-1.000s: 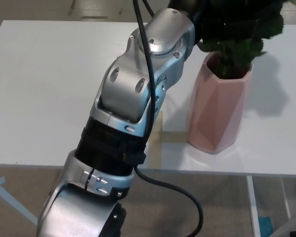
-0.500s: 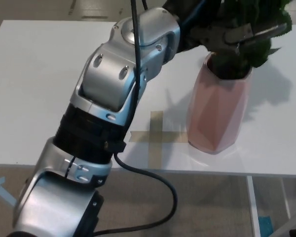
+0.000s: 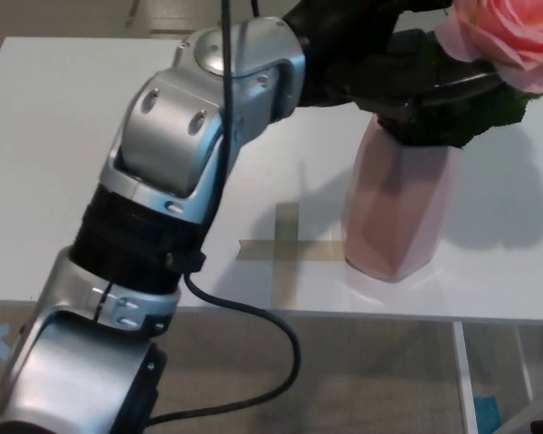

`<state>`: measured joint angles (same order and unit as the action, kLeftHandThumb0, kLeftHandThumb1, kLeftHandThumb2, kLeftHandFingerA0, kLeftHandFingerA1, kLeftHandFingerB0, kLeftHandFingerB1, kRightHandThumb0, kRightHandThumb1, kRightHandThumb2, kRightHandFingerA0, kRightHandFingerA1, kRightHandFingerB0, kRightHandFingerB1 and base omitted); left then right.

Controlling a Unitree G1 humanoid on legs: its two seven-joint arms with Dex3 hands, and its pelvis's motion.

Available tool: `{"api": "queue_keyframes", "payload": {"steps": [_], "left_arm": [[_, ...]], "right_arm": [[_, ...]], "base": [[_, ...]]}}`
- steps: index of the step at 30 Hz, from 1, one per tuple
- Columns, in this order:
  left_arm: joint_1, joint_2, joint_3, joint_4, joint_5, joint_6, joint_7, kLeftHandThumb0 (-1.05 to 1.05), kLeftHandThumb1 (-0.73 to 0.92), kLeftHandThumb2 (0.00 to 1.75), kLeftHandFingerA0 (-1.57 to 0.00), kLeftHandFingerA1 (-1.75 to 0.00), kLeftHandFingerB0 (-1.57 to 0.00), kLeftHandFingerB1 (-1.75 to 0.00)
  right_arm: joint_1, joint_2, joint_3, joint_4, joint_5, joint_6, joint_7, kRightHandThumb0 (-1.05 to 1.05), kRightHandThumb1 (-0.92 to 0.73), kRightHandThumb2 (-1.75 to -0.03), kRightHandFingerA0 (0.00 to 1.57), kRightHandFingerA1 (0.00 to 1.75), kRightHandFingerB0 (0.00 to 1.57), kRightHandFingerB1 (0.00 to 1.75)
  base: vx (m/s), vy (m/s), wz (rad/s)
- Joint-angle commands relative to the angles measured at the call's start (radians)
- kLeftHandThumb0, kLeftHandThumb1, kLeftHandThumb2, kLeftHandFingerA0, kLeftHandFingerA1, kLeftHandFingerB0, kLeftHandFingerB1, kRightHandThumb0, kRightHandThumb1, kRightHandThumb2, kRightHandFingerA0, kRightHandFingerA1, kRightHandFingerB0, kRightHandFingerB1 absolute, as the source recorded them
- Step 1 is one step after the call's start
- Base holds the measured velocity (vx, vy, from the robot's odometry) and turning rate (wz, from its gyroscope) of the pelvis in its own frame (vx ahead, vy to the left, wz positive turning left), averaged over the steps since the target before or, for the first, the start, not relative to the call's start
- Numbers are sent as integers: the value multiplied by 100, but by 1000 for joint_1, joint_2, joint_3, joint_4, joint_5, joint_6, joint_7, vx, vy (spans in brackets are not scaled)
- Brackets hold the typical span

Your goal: Use the left hand to pick up the rose and then lift and insert it into the pink vase.

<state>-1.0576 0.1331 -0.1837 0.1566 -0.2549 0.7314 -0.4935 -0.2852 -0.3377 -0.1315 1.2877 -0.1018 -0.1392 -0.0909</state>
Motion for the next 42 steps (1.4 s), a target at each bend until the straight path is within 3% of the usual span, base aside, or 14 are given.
{"api": "queue_keyframes", "payload": {"steps": [1,15,32,33,34,37,38,39,42], "left_arm": [[19,31,15,-15,-17,23,-50,-84,47,59,0,0,0,-2],[32,142,45,-18,-5,26,-115,-83,47,60,0,0,0,-3],[61,202,42,-38,6,-9,-171,-81,46,58,0,0,0,-3],[63,204,40,-40,7,-12,-174,-71,41,80,0,0,0,-3],[64,213,27,-41,17,-27,-184,-80,47,58,0,0,0,-3],[65,230,4,-41,28,-54,-200,-80,47,58,0,0,0,-3],[42,270,-47,-30,61,-74,-249,-72,41,80,0,0,0,-2],[7,330,-122,-14,112,-103,-323,-72,41,80,0,0,0,-2],[-28,364,-178,32,118,-130,-385,-70,40,80,0,0,0,-2]], "right_arm": [[10,-4,-2,3,8,10,6,-27,-63,-58,72,44,61,41],[19,-2,0,4,6,6,6,-27,-62,-59,71,44,60,41],[10,-1,2,3,6,12,6,-28,-62,-59,70,44,59,41],[10,-1,2,3,7,12,6,-27,-62,-58,71,44,60,41],[10,-2,2,3,7,11,7,-27,-62,-59,70,44,59,41],[9,-3,2,3,7,10,9,-27,-62,-59,70,44,59,41],[8,-3,-1,3,10,9,12,-27,-62,-58,71,44,60,41],[7,-4,-5,2,14,8,15,-27,-62,-58,71,44,60,41],[6,-3,-5,1,14,12,18,-27,-62,-59,71,44,59,41]], "base": [[0,0,0],[0,0,0],[0,0,0],[0,0,0],[0,0,0],[0,0,0],[0,0,0],[0,0,0],[0,0,0]]}}
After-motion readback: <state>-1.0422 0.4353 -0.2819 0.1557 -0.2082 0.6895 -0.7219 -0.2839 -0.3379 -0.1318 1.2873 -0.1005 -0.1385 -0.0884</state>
